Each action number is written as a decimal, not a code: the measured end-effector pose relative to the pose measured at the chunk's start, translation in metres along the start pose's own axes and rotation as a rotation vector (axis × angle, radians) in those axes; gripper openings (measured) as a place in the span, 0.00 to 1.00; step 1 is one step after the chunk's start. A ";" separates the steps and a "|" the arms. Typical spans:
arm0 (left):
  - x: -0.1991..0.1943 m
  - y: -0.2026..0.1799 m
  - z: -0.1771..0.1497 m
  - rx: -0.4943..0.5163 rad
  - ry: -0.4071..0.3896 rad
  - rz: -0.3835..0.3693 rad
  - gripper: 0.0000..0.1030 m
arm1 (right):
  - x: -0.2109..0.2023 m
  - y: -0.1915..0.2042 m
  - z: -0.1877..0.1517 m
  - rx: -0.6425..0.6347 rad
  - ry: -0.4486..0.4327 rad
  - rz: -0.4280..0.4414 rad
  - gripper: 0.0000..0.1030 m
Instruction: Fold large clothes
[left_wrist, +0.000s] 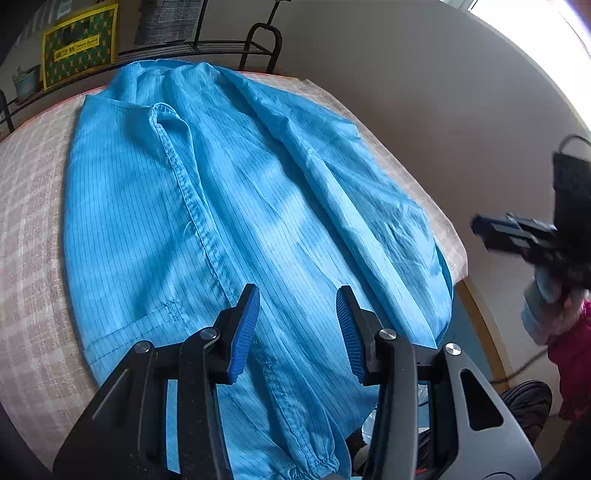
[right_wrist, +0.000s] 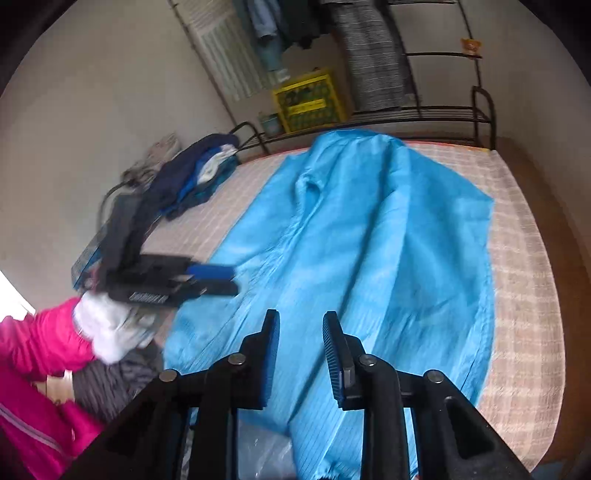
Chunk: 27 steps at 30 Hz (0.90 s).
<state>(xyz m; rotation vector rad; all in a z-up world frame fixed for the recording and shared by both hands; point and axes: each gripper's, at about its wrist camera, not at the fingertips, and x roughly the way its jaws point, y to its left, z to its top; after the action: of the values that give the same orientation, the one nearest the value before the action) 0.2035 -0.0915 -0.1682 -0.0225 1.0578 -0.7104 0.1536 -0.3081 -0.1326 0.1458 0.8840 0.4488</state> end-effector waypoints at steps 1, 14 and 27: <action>-0.005 0.001 0.002 0.008 -0.003 0.002 0.43 | 0.010 -0.013 0.014 0.049 -0.004 -0.038 0.22; -0.040 0.046 0.025 -0.022 -0.079 -0.034 0.43 | 0.174 -0.180 0.111 0.578 0.040 -0.061 0.20; -0.026 0.098 0.035 -0.149 -0.045 -0.074 0.43 | 0.289 -0.184 0.194 0.583 -0.017 0.244 0.21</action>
<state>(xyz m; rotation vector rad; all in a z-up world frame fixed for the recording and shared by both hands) 0.2753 -0.0114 -0.1633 -0.2058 1.0693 -0.6933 0.5203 -0.3356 -0.2721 0.7974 0.9660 0.4039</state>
